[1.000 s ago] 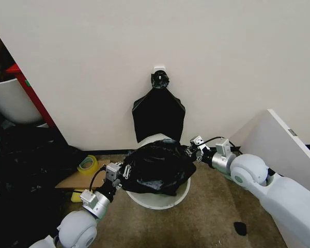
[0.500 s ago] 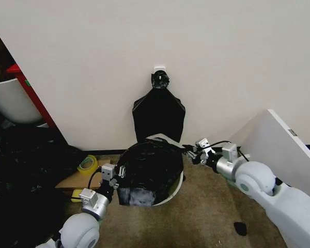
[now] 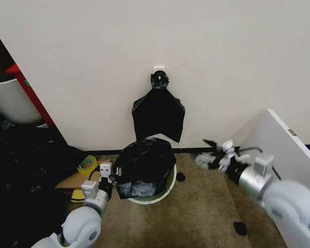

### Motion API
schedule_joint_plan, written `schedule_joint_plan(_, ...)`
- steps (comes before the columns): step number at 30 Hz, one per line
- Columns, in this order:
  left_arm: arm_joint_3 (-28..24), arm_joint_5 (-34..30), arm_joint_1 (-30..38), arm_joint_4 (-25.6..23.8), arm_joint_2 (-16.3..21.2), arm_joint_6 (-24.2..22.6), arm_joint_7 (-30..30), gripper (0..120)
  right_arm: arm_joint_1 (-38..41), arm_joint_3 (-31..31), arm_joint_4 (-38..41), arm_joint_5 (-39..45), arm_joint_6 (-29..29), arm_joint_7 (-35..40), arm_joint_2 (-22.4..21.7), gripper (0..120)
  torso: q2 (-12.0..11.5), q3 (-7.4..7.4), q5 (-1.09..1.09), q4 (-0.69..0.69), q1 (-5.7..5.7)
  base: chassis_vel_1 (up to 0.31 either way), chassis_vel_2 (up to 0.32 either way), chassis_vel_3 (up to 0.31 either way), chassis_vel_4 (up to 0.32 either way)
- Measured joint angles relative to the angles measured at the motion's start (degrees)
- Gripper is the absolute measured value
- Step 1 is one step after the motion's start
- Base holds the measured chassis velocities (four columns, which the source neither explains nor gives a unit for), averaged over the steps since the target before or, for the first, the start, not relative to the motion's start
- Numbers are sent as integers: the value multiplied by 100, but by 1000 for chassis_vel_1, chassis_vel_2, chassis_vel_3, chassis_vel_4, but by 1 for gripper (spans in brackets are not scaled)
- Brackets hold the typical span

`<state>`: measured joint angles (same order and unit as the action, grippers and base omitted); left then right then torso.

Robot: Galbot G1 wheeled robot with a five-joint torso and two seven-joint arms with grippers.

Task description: Place the garbage bag over the trash bin.

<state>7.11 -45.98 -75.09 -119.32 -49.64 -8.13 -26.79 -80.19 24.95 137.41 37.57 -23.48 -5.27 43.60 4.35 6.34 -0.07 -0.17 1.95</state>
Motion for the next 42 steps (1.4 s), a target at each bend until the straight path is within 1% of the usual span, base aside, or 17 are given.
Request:
schedule_joint_plan(1,0,0,0,0,0,0,0,1,0,0,0,0,0,0,0,91,0,0,0,0,0,0,0,0,0)
schedule_joint_plan(3,2,-329,61,-15,-78,-290,-234,1,-67,-665,274,-822,105,-224,70,100,0,1,3,7,0,0,0,0,0)
schedule_joint_plan(4,2,-329,61,-15,-78,-290,-234,1,-67,-665,274,-822,105,-224,70,100,0,1,3,7,0,0,0,0,0)
schedule_joint_plan(7,-64,-497,241,8,-108,-512,-354,1,-442,-946,295,-2121,566,-842,53,100,0,0,3,0,0,0,0,0,0)
schedule_joint_plan(13,-129,-508,337,-4,-88,-639,-354,1,-638,-1160,102,-2963,1066,-1278,-37,100,0,1,3,4,0,0,0,0,0)
schedule_joint_plan(19,-204,-531,413,-5,-39,-721,-328,1,-473,-1368,-67,-3384,1254,-1373,49,98,0,1,3,3,1,0,0,0,0)
schedule_joint_plan(22,-226,-529,406,-18,-22,-756,-312,1,-306,-1506,-171,-3474,1284,-1414,55,85,0,1,3,4,1,0,0,0,0)
schedule_joint_plan(23,-226,-529,406,-18,-22,-756,-312,1,-306,-1506,-171,-3474,1284,-1414,55,85,0,1,3,4,1,0,0,0,0)
schedule_joint_plan(25,-273,-525,421,-17,-10,-771,-300,1,-258,-1590,-209,-3546,1286,-1415,88,74,0,1,3,3,1,0,0,0,0)
schedule_joint_plan(27,-284,-523,424,-18,-5,-773,-291,1,-239,-1630,-229,-3579,1279,-1411,107,71,0,1,3,2,1,0,0,0,0)
schedule_joint_plan(30,-284,-513,402,-41,-6,-774,-285,1,-155,-1724,-367,-3743,1272,-1412,128,55,0,1,3,3,1,0,0,0,0)
schedule_joint_plan(33,-280,-509,389,-55,-11,-774,-285,1,-143,-1732,-420,-3814,1298,-1412,116,48,0,1,3,3,1,0,0,0,0)
schedule_joint_plan(35,-279,-510,366,-74,-20,-767,-285,1,-129,-1703,-489,-3988,1404,-1414,125,37,0,1,2,3,1,0,0,0,0)
schedule_joint_plan(39,-280,-510,347,-82,-37,-762,-288,1,-89,-1658,-587,-4089,1510,-1417,156,28,0,1,4,3,1,0,0,0,0)
schedule_joint_plan(40,-283,-509,338,-82,-50,-758,-295,1,-73,-1644,-631,-4112,1554,-1420,149,18,0,1,3,3,1,0,0,0,0)
schedule_joint_plan(41,-283,-509,338,-82,-50,-758,-295,1,-73,-1644,-631,-4112,1554,-1420,149,18,0,1,3,3,1,0,0,0,0)
schedule_joint_plan(42,-283,-509,332,-83,-55,-756,-299,1,-75,-1641,-631,-4096,1571,-1421,127,14,0,1,3,3,1,0,0,0,0)
